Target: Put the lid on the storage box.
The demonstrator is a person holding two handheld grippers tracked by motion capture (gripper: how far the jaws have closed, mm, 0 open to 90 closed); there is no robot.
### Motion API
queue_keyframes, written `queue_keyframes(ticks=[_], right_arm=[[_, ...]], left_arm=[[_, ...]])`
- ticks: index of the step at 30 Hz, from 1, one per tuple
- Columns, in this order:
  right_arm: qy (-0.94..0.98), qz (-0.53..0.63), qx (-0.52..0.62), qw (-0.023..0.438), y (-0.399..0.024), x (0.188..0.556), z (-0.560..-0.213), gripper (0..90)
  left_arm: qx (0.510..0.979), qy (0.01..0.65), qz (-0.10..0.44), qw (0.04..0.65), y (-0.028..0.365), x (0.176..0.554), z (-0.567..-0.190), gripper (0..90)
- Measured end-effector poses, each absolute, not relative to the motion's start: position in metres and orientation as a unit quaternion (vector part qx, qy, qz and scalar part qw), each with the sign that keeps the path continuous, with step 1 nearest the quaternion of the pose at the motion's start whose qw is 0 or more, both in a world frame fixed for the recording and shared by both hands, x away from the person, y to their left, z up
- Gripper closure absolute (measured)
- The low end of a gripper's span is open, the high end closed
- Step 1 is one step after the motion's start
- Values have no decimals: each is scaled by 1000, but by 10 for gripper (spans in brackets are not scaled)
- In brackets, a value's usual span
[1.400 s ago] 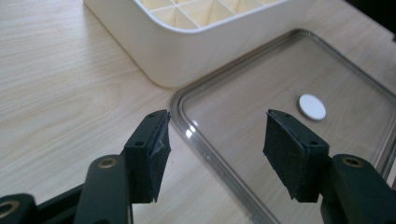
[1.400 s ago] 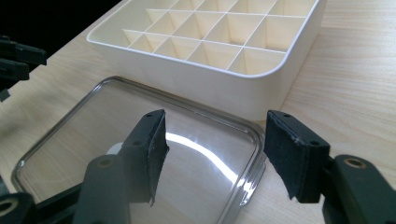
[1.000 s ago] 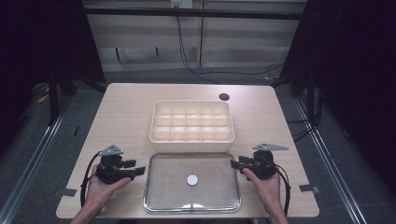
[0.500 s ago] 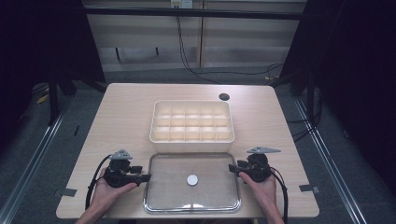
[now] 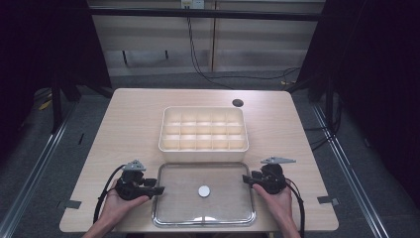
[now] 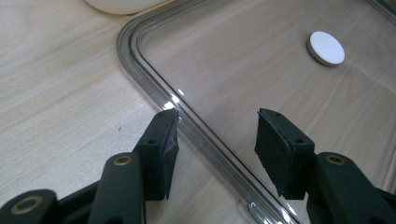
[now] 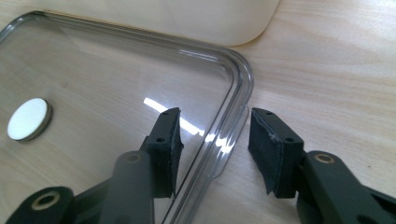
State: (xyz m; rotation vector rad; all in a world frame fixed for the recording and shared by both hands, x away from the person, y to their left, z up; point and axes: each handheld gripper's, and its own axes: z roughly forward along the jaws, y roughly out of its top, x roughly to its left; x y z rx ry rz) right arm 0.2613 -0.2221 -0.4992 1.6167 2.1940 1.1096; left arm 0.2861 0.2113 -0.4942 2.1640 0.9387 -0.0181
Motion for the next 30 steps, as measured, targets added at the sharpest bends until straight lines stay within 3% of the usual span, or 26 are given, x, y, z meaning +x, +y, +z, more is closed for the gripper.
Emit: queue_keyframes(ticks=[9, 15, 22, 25, 30], right_arm=[[714, 394, 574, 75, -225, 261, -501, 563], [654, 443, 613, -1, -241, 260, -508, 584], [637, 455, 621, -26, -245, 261, -510, 587], [628, 470, 617, -66, -247, 262, -515, 624], [633, 466, 616, -55, -244, 263, -513, 624]], left_arm=[[850, 370, 6, 375, 209, 285, -494, 528], [844, 379, -9, 379, 211, 287, -494, 528], [847, 375, -5, 378, 210, 286, -494, 520], [848, 370, -7, 380, 210, 287, -494, 522], [848, 370, -11, 380, 212, 289, -494, 525]])
